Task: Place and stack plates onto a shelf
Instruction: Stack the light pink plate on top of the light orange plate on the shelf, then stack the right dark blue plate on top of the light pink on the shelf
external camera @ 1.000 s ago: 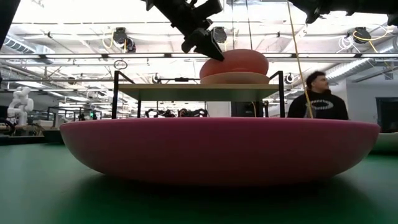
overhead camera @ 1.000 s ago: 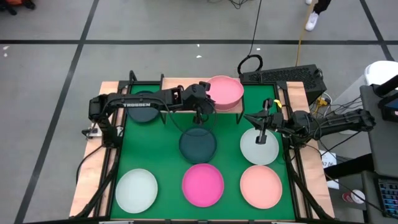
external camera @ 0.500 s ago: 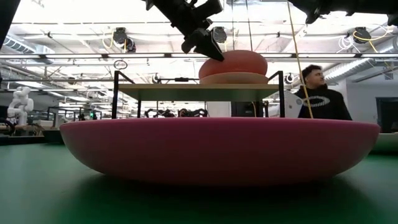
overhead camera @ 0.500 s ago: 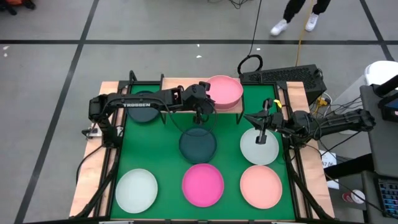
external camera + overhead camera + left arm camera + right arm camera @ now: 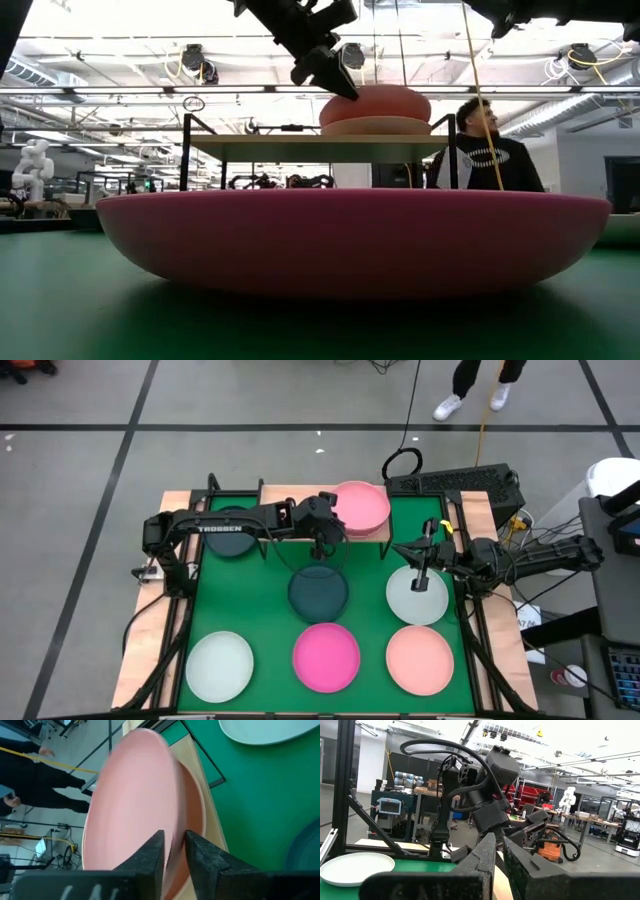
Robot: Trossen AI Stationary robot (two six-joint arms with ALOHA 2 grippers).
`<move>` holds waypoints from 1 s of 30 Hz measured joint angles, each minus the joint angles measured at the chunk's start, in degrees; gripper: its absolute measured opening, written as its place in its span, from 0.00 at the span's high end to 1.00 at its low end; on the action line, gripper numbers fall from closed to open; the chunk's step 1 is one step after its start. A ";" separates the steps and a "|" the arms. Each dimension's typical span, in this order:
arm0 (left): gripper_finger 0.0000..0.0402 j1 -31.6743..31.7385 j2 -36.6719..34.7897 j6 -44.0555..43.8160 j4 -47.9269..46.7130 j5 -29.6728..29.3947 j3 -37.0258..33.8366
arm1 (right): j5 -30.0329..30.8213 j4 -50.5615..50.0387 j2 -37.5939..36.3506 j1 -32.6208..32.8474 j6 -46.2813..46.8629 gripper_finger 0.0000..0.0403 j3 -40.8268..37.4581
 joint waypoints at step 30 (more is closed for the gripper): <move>0.52 -7.80 -18.18 -16.85 -7.83 -7.82 -0.07 | 0.00 -3.25 0.02 0.00 2.78 0.94 0.00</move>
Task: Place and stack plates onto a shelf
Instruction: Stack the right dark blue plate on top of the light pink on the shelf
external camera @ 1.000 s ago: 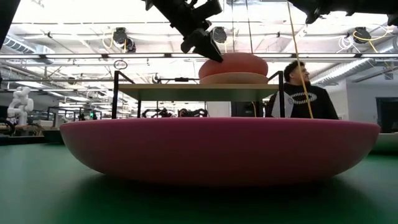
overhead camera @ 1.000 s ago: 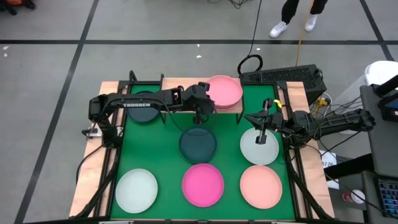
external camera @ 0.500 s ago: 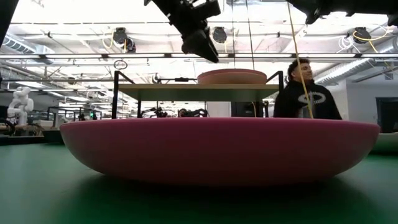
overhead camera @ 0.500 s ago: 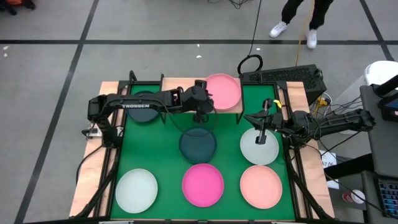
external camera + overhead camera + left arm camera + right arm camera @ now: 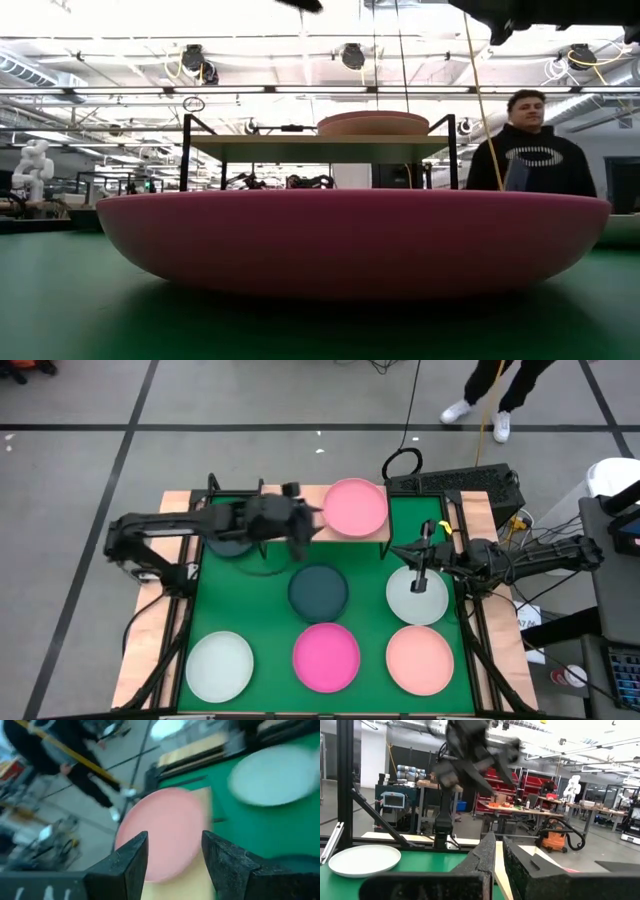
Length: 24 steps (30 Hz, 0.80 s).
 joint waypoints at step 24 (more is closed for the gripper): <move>0.53 -18.88 -32.45 -17.05 43.69 -15.61 -54.39 | 6.91 -1.45 1.80 -0.02 1.51 0.94 0.00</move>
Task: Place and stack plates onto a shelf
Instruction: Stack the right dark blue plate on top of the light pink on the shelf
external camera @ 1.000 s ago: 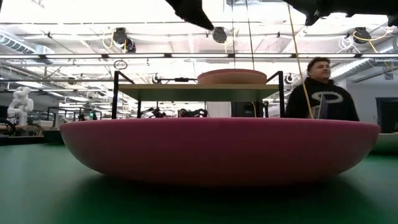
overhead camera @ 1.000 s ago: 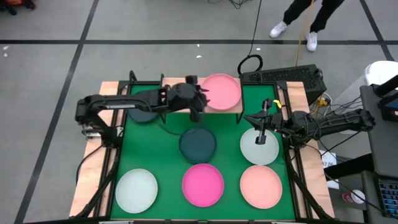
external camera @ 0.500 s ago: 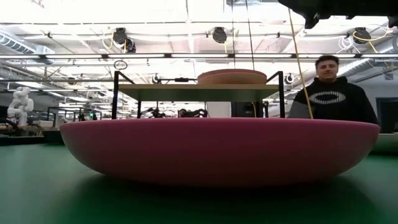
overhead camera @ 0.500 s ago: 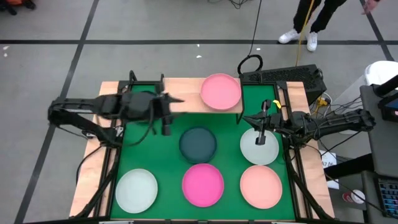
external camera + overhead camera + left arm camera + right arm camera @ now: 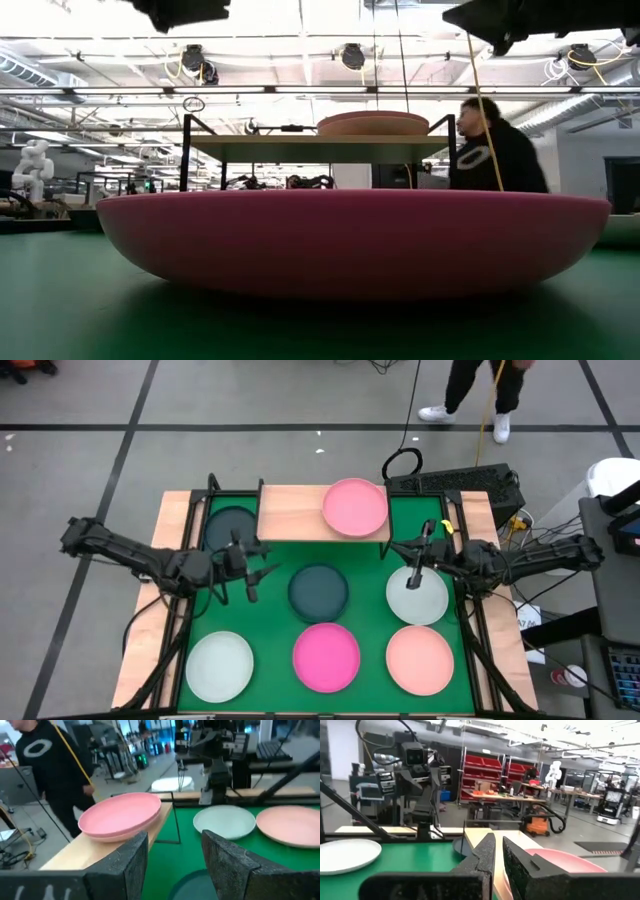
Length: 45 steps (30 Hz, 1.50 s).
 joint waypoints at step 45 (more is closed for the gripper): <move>0.53 6.45 3.68 3.40 21.04 -1.91 -6.06 | -11.31 -21.88 28.79 4.60 -6.28 0.79 15.56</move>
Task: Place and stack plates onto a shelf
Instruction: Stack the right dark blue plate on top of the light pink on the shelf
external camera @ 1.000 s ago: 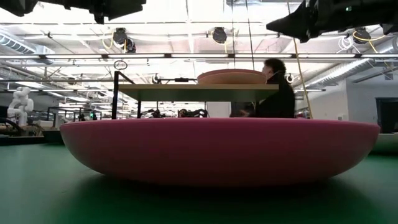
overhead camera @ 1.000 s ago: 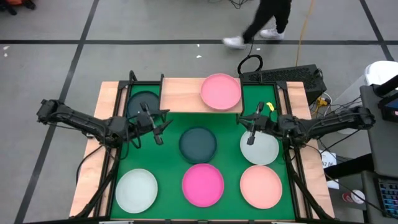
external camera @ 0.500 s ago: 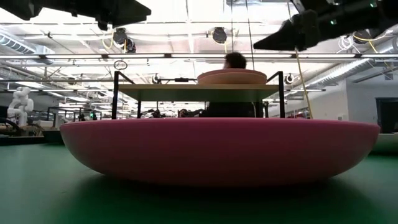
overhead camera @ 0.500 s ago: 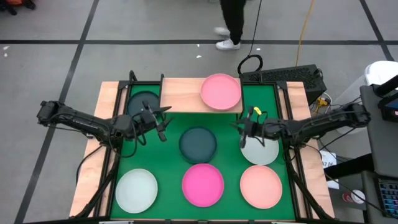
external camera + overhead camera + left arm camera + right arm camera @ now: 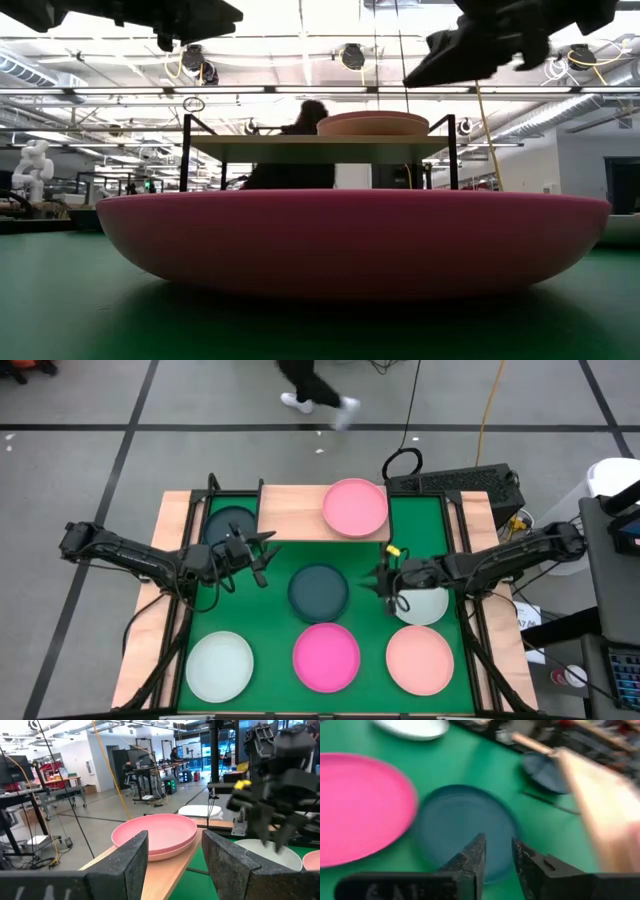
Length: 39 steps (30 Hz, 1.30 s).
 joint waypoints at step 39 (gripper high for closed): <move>0.53 0.04 0.00 -0.46 -0.57 0.02 0.05 | 5.76 22.68 33.71 3.66 -12.04 0.64 -0.07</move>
